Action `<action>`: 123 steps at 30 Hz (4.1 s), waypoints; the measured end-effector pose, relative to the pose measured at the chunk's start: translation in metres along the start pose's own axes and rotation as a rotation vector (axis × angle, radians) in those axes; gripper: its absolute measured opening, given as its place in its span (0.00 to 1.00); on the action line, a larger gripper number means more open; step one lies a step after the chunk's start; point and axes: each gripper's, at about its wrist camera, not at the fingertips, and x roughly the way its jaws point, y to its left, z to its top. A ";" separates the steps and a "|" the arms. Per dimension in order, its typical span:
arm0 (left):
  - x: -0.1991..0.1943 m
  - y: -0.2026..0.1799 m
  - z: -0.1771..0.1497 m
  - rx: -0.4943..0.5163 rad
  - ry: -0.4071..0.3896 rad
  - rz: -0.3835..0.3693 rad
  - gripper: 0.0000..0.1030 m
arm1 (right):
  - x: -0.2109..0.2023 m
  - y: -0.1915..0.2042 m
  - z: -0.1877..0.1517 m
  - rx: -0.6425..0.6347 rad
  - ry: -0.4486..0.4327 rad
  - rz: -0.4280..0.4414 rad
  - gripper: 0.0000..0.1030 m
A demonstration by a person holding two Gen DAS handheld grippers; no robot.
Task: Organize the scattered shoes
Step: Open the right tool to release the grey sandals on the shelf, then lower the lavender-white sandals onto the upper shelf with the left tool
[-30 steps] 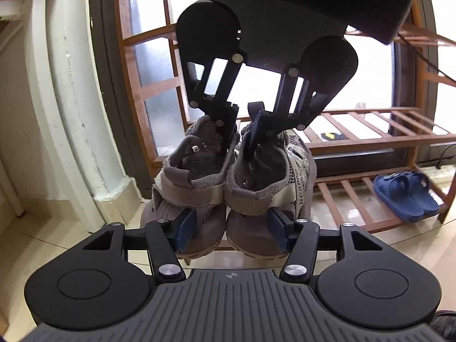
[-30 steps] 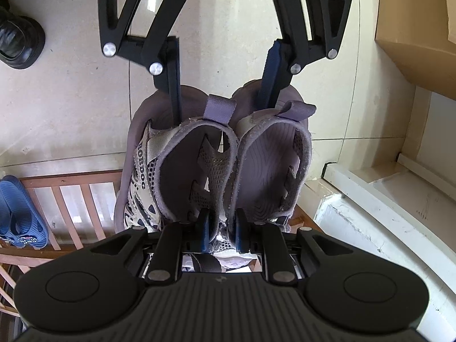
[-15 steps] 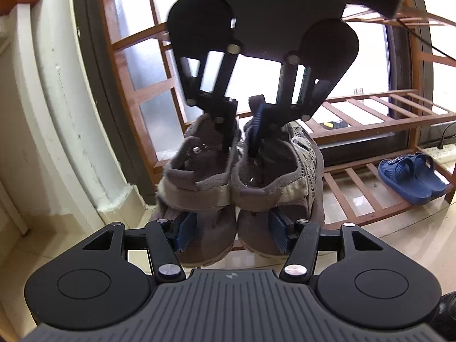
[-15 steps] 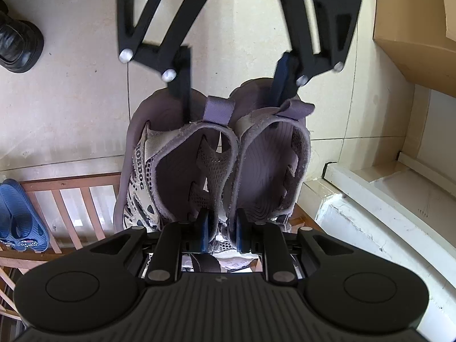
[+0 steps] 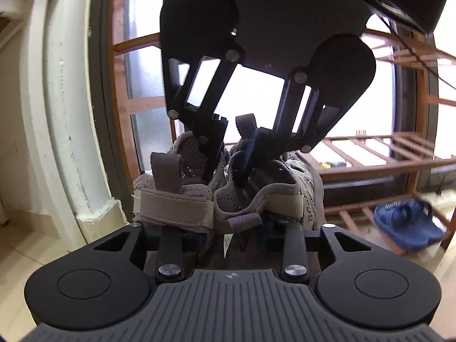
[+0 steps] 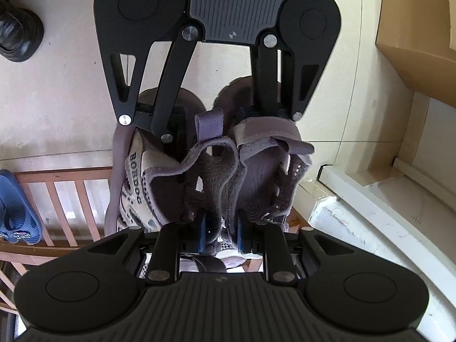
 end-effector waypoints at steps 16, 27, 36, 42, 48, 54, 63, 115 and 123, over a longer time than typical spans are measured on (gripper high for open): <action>-0.001 -0.007 0.007 -0.073 -0.077 -0.015 0.16 | -0.008 0.006 -0.003 -0.036 -0.023 0.014 0.46; -0.004 -0.020 0.001 0.001 -0.086 0.014 0.08 | 0.005 0.004 0.012 -0.130 0.059 0.106 0.16; -0.006 -0.026 0.021 0.046 -0.187 0.037 0.08 | -0.027 -0.002 0.002 -0.138 0.134 0.055 0.16; 0.027 -0.008 0.036 0.009 -0.159 0.024 0.08 | -0.011 -0.019 -0.020 -0.094 0.196 0.050 0.17; 0.073 0.010 0.035 0.001 -0.097 -0.044 0.09 | 0.032 -0.023 -0.043 -0.073 0.257 0.054 0.16; 0.096 0.033 0.035 -0.133 -0.079 -0.088 0.11 | 0.039 -0.033 -0.052 0.037 0.273 0.008 0.43; 0.109 0.050 0.037 -0.262 -0.040 -0.152 0.20 | -0.009 -0.025 -0.068 0.228 0.222 -0.152 0.71; 0.093 0.064 0.098 -0.116 0.289 -0.097 0.77 | -0.013 0.077 -0.094 1.796 -0.318 -0.408 0.80; 0.066 0.071 0.105 -0.070 0.268 -0.077 0.78 | -0.010 0.092 -0.098 1.947 -0.385 -0.350 0.80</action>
